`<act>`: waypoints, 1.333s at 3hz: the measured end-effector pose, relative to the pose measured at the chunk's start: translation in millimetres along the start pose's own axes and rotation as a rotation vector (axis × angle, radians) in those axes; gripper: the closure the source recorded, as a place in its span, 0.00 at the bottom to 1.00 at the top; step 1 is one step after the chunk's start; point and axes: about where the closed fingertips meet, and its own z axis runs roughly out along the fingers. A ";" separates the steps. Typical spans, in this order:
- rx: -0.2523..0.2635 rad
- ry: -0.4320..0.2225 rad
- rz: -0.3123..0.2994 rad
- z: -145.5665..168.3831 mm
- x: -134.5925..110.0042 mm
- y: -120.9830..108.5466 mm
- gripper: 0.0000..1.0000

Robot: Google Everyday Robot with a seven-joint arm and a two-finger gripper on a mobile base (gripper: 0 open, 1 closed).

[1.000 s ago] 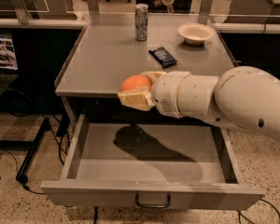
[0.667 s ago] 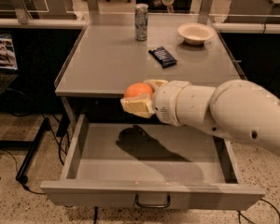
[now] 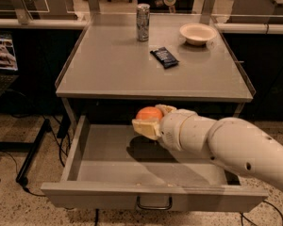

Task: Place orange into top drawer

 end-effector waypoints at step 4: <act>-0.127 0.174 0.175 56.7 115.1 -43.2 1.00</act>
Offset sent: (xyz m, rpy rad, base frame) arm 0.0160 -0.0366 -0.1267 0.0700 0.2407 0.0024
